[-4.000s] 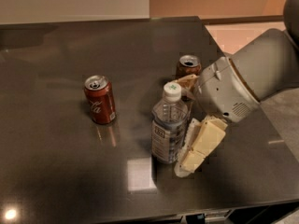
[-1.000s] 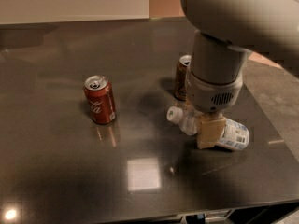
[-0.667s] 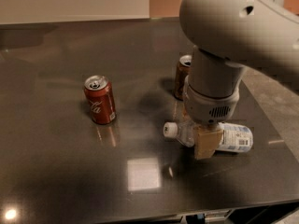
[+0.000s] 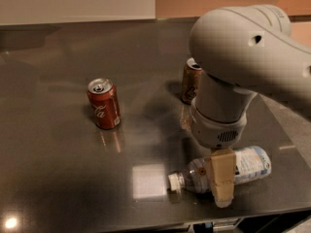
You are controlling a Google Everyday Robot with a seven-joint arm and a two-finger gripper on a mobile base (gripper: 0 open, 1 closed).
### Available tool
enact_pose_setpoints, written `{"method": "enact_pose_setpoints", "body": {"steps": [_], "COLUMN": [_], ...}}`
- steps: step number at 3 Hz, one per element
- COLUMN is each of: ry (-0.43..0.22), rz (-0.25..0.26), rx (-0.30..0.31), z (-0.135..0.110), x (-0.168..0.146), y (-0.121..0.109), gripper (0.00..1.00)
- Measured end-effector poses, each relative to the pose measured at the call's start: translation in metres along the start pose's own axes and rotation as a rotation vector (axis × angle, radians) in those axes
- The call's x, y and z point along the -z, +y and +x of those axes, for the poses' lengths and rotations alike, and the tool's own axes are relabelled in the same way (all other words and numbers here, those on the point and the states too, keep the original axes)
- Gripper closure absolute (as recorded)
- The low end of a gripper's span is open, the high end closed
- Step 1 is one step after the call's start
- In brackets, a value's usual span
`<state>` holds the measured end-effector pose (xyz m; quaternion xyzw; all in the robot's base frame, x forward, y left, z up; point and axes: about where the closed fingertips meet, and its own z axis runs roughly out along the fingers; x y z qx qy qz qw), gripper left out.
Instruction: Knock blue plastic bottle over
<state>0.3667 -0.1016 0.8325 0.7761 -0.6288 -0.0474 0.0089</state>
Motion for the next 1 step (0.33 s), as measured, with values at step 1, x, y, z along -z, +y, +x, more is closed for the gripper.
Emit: {"method": "enact_pose_setpoints", "body": {"steps": [1], "ry": [0.000], "rz": [0.000], "rx": [0.000], "z": [0.0000], "x": [0.0000], "y": [0.0000], "gripper": [0.00]}}
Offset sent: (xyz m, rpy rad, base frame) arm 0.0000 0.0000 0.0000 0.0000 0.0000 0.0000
